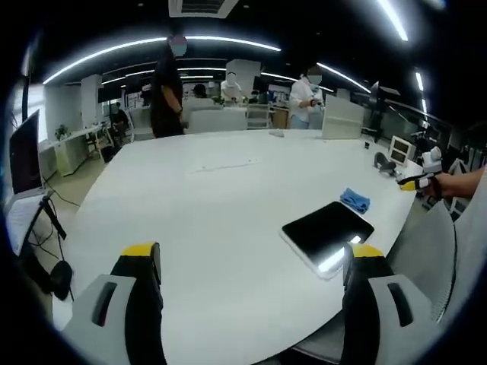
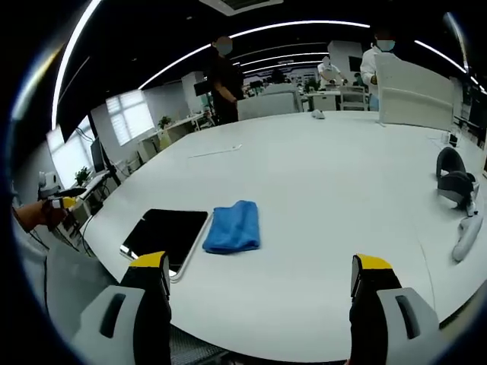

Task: Wipe the mirror surface with the cleaning cloth until all visible marks leave the cleaned area.

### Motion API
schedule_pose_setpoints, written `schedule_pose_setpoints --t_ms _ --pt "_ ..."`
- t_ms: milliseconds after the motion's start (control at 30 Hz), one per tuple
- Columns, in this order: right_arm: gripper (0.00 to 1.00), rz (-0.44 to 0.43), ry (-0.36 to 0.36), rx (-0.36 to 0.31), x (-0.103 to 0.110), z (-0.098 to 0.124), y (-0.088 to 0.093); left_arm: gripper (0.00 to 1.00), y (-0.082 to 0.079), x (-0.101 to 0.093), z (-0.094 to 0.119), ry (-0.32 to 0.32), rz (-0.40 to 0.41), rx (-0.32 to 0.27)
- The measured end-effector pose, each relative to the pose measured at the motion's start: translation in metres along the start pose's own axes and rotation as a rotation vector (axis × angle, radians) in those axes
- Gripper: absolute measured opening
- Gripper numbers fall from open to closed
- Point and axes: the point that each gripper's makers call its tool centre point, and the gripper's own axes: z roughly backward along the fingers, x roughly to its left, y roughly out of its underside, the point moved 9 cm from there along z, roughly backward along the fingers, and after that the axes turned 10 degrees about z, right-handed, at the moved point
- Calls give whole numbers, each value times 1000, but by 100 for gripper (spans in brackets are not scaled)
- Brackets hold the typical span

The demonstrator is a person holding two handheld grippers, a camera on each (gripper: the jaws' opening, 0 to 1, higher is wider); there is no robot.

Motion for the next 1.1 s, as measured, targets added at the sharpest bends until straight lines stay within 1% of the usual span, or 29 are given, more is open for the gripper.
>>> schedule_pose_setpoints --t_ms 100,200,300,400,567,667,733,867,1100 --pt "98 25 24 -5 -2 0 1 99 -3 1 -2 -4 7 -18" --pt "98 15 21 -6 -3 0 1 99 -3 2 -3 0 10 -28" --pt "98 0 29 -23 -5 2 -2 99 -2 6 -3 -5 22 -17" --pt "98 12 29 -22 -6 1 -3 99 -4 7 -3 -9 25 -35" --pt "98 -1 32 -24 -9 0 -5 99 -6 7 -5 -9 25 -32" --pt "97 -4 31 -27 -10 -1 -6 99 -8 8 -6 -14 26 -43" --pt "97 -1 29 -20 -10 -2 -6 99 -9 9 -7 -16 29 -39" --pt "98 6 28 -28 -11 0 -8 99 -10 11 -8 -13 23 -39" --pt "97 6 42 -20 -14 4 -8 99 -7 11 -10 -5 17 -18"
